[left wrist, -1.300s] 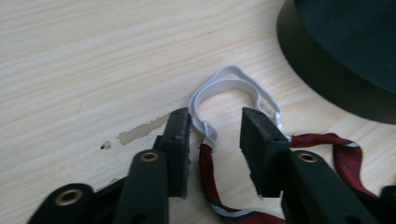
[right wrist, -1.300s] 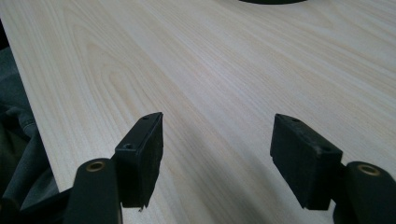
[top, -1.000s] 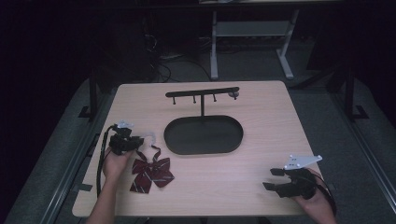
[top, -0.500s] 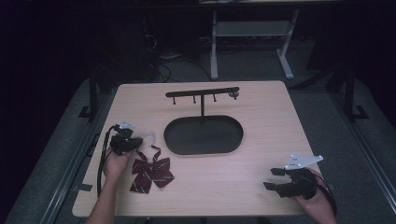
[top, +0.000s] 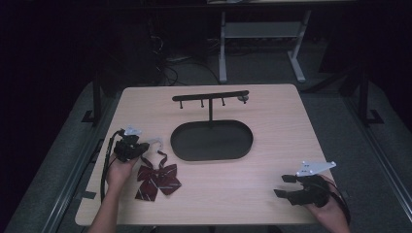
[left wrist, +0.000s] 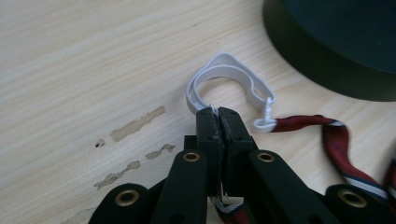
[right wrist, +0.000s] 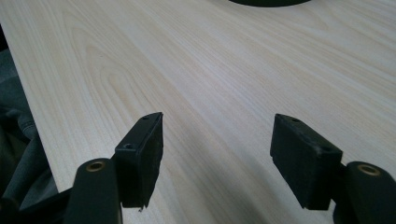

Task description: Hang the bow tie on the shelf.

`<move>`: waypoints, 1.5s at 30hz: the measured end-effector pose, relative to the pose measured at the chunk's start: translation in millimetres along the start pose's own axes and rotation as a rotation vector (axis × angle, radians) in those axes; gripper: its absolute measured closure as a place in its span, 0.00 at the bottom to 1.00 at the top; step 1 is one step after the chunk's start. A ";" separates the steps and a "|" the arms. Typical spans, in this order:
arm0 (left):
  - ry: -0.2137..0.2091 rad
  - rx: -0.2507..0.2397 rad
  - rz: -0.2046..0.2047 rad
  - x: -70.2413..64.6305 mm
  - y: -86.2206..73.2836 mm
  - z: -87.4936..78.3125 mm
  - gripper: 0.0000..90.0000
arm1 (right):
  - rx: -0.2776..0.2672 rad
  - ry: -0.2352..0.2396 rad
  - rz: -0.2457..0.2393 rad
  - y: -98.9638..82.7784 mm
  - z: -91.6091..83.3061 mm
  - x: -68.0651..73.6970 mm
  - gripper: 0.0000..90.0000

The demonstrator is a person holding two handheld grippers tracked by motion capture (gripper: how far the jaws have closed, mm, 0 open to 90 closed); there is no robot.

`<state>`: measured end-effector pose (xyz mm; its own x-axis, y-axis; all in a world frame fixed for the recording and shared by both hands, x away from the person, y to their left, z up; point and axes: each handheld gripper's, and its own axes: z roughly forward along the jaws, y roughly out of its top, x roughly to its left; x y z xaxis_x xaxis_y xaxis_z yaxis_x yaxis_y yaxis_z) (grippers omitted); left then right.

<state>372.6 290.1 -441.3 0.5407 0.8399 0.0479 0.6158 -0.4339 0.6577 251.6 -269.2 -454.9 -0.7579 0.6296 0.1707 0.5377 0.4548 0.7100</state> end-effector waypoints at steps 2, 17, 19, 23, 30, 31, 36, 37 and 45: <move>-0.002 -0.020 0.008 -3.4 1.2 -5.1 0.98 | 0.001 -0.001 0.002 -0.1 -0.2 -0.7 0.38; -0.025 -0.130 0.069 -27.1 3.3 -41.8 0.98 | 0.001 -0.003 -0.002 0.8 0.6 0.4 0.38; -0.030 -0.143 0.076 -29.8 3.6 -46.0 0.98 | 0.000 -0.002 0.001 0.8 1.0 0.3 0.38; -0.044 -0.173 0.085 -35.8 5.9 -54.0 0.98 | 0.002 -0.002 -0.004 1.2 1.3 0.3 0.38; -0.056 -0.221 0.123 -48.3 15.0 -70.7 0.98 | 0.000 -0.004 -0.002 1.5 0.6 0.6 0.38; -0.059 -0.227 0.126 -49.9 16.3 -72.6 0.98 | -0.001 -0.004 -0.007 1.4 0.7 0.4 0.38; -0.063 -0.253 0.147 -56.0 21.1 -79.7 0.98 | -0.002 -0.005 -0.008 1.6 0.7 0.5 0.38; -0.067 -0.260 0.147 -57.0 21.8 -80.6 0.98 | -0.001 -0.005 -0.008 1.5 0.7 0.4 0.38; -0.080 -0.281 0.181 -63.4 27.4 -92.0 0.98 | -0.002 -0.005 -0.006 1.8 0.6 0.5 0.38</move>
<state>302.5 255.0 -357.1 0.6766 0.7245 0.1313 0.3294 -0.4574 0.8260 252.3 -267.6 -453.9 -0.7591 0.6302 0.1632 0.5325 0.4569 0.7126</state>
